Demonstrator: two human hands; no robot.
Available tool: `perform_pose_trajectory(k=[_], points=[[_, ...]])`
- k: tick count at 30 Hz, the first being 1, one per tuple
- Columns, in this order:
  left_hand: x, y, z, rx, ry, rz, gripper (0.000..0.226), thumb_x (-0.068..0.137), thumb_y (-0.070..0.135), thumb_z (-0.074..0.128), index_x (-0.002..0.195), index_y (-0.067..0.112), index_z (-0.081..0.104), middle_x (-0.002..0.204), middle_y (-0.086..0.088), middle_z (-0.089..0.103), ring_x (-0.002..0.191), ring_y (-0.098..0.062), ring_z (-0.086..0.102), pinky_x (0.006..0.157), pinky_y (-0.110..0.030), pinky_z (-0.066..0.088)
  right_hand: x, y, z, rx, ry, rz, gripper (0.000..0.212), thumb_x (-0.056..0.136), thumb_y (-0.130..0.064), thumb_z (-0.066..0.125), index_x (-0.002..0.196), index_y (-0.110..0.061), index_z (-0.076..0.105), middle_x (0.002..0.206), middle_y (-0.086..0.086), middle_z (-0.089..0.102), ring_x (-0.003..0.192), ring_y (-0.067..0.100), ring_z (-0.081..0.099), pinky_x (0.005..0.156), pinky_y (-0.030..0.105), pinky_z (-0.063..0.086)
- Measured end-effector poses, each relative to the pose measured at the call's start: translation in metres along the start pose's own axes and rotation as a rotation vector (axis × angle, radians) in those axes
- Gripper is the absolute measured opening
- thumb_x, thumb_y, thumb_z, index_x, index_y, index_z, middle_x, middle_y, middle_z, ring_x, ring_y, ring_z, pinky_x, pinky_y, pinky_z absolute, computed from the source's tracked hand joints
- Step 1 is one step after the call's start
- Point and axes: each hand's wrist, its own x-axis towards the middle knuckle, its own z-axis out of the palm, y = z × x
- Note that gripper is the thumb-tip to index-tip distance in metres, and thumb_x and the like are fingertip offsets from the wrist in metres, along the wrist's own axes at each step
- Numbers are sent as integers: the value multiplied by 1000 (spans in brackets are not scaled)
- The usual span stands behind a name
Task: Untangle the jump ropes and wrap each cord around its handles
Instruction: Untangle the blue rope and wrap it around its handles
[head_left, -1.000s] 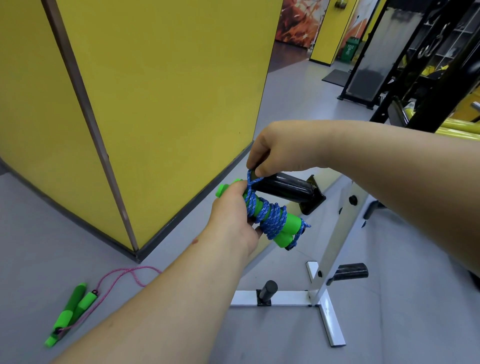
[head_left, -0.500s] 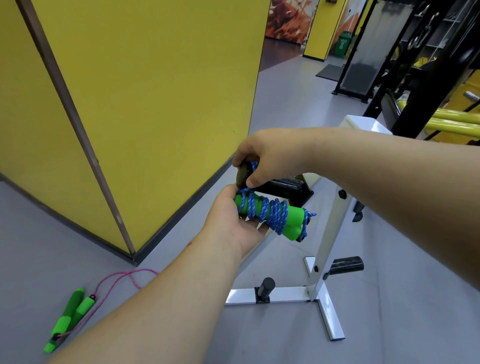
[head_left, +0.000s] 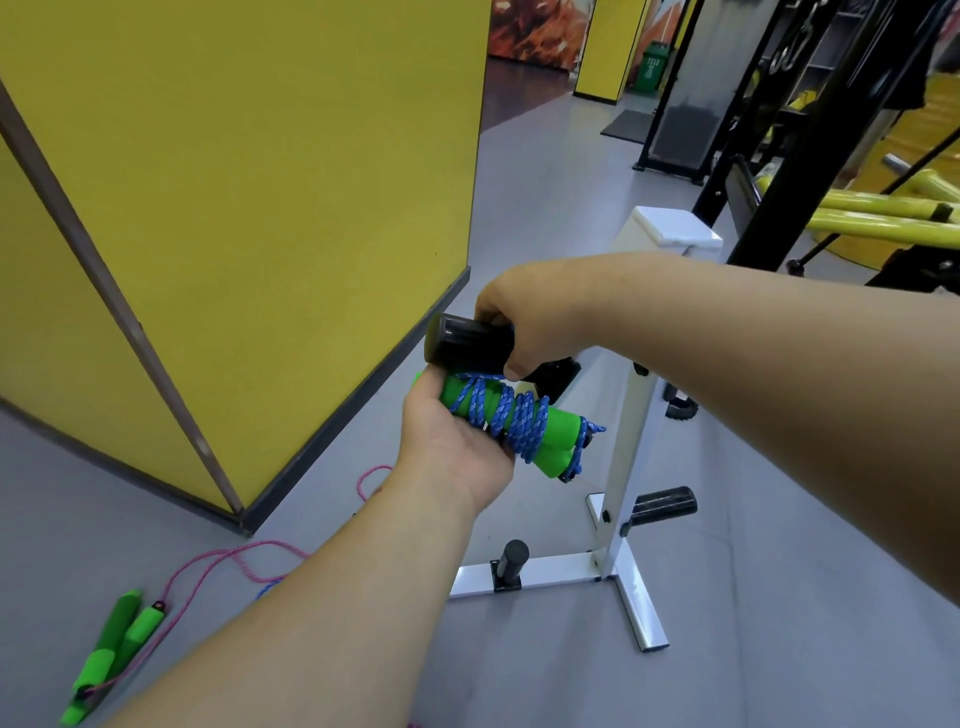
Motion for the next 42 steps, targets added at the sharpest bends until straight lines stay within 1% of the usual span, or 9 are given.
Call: perform_pose_trajectory(k=[7,13,18,21,24,27,31,35,42], points=[[3,3,-14,-12,-82,-12,59,90,48,45,133,15,67,129,-16,70,123,-34,64,110,-44,43,-2,1,3,-101,-6,15,62,82,-37,80,136,-21,55,101,0,59,90,26,56,72,32,40],[-2,4,-15,62,-6,17,34,92,33,44,109,17,69,104,-10,71,85,-32,74,74,-37,58,-7,-3,4,-205,-39,29,60,85,-32,78,137,-18,51,75,-4,41,87,25,51,71,35,40],[-4,0,-13,182,31,52,26,98,30,47,102,18,70,98,-7,67,93,-30,66,90,-42,54,-11,-11,2,-304,-62,45,63,86,-34,78,139,-17,49,88,0,47,88,25,48,75,35,40],[-4,-6,-14,270,45,44,23,100,29,52,110,17,68,103,-6,67,94,-29,65,85,-41,54,-12,-12,1,-319,-90,67,67,83,-35,80,139,-16,49,85,0,45,89,26,49,78,35,44],[-2,-13,-15,352,57,89,24,103,30,53,116,17,69,100,-2,70,87,-23,68,77,-36,57,-13,-11,3,-367,-94,66,65,84,-35,79,138,-16,47,95,2,47,99,30,56,99,42,47],[1,-18,-16,446,80,143,25,106,34,51,121,22,67,100,0,74,88,-21,69,86,-39,58,-11,-12,6,-389,-101,78,67,86,-36,78,142,-19,44,114,7,54,119,31,56,108,47,41],[0,-17,-16,506,81,155,29,102,34,54,124,21,67,93,4,75,85,-19,68,83,-36,55,-8,-8,5,-363,-91,47,67,81,-37,82,135,-19,48,87,-1,49,89,26,53,74,36,43],[0,-17,-16,563,84,193,16,101,23,52,108,19,66,71,6,71,67,-14,66,70,-30,52,-8,-3,8,-316,-52,32,60,78,-35,83,126,-16,53,83,0,50,67,18,48,50,30,31],[-6,-13,-14,633,125,277,31,97,10,54,122,25,63,84,2,75,58,-7,69,48,-17,49,-12,-2,7,-244,-24,37,46,79,-28,81,111,-15,51,82,1,50,62,14,45,48,28,29]])
